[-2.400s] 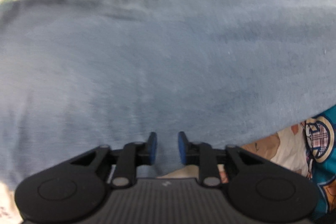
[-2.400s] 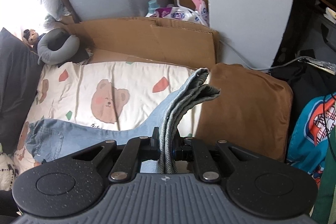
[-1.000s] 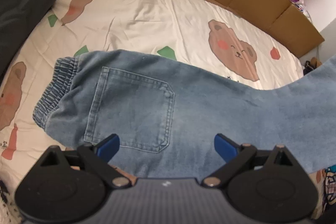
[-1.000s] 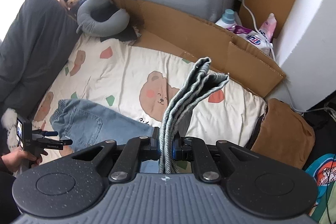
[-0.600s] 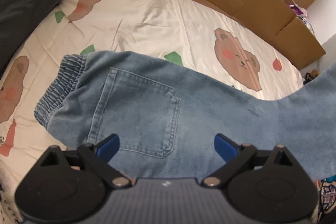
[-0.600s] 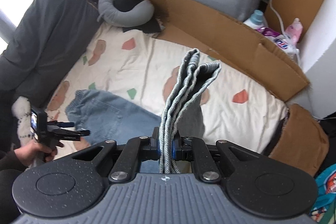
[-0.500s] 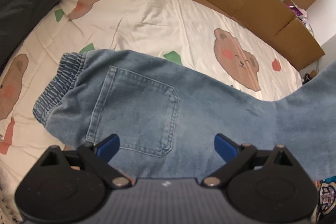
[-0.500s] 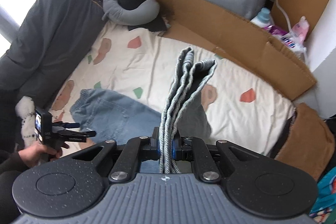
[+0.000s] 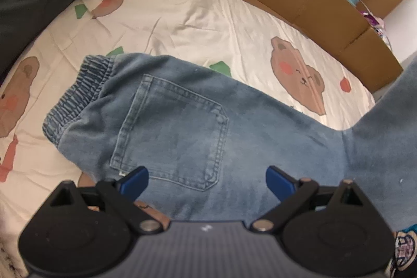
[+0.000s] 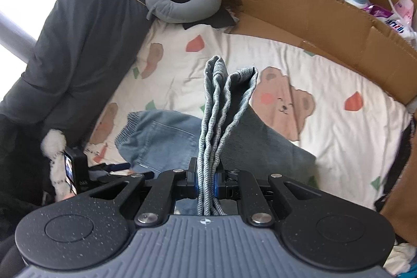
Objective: Fold clothes
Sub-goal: 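Carry the held jeans leg over the seat with the right gripper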
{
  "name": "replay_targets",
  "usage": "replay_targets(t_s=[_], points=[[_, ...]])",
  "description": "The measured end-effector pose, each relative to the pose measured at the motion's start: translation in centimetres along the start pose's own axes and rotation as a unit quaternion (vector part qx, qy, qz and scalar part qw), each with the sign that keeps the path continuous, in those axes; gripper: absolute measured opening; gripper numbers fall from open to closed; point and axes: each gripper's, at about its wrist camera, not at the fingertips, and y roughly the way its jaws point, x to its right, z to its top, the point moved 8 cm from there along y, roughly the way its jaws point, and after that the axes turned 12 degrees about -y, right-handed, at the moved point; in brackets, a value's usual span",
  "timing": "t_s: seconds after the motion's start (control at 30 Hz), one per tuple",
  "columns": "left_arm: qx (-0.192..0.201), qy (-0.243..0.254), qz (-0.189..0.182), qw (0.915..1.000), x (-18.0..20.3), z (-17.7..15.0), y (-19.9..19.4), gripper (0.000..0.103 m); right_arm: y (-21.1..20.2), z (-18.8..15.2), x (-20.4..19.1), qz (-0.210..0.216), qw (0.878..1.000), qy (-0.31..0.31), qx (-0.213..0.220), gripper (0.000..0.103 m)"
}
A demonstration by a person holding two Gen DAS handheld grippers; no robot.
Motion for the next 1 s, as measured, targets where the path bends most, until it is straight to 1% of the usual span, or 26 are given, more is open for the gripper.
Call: replay_targets(t_s=[0.33,0.43,0.6,0.7,0.87,1.0], points=[[0.007,-0.024,-0.013,0.9996,-0.9,0.2,0.5,0.098,5.5,0.1,-2.6,0.040,0.999,0.026,0.000,0.009],[0.013,-0.029,-0.021,0.9993,-0.9,0.1,0.5,0.098,7.3,0.0,-3.4,0.054,0.998,0.032,0.000,0.009],[0.022,-0.039,-0.033,0.9984,-1.2,0.0,0.8,0.098,10.1,0.2,-4.1,0.061,0.997,0.046,-0.008,0.009],[0.032,-0.050,-0.034,0.9977,-1.7,0.1,1.2,0.098,11.8,0.1,-4.3,0.065,0.997,0.050,-0.010,0.010],[0.056,-0.051,-0.029,0.9967,-2.5,0.5,1.7,0.098,14.5,0.0,-4.3,0.079,0.995,0.067,0.005,0.010],[0.069,-0.063,-0.035,0.9950,-3.4,0.5,2.4,0.098,16.8,-0.2,-4.4,0.084,0.993,0.076,0.016,0.010]])
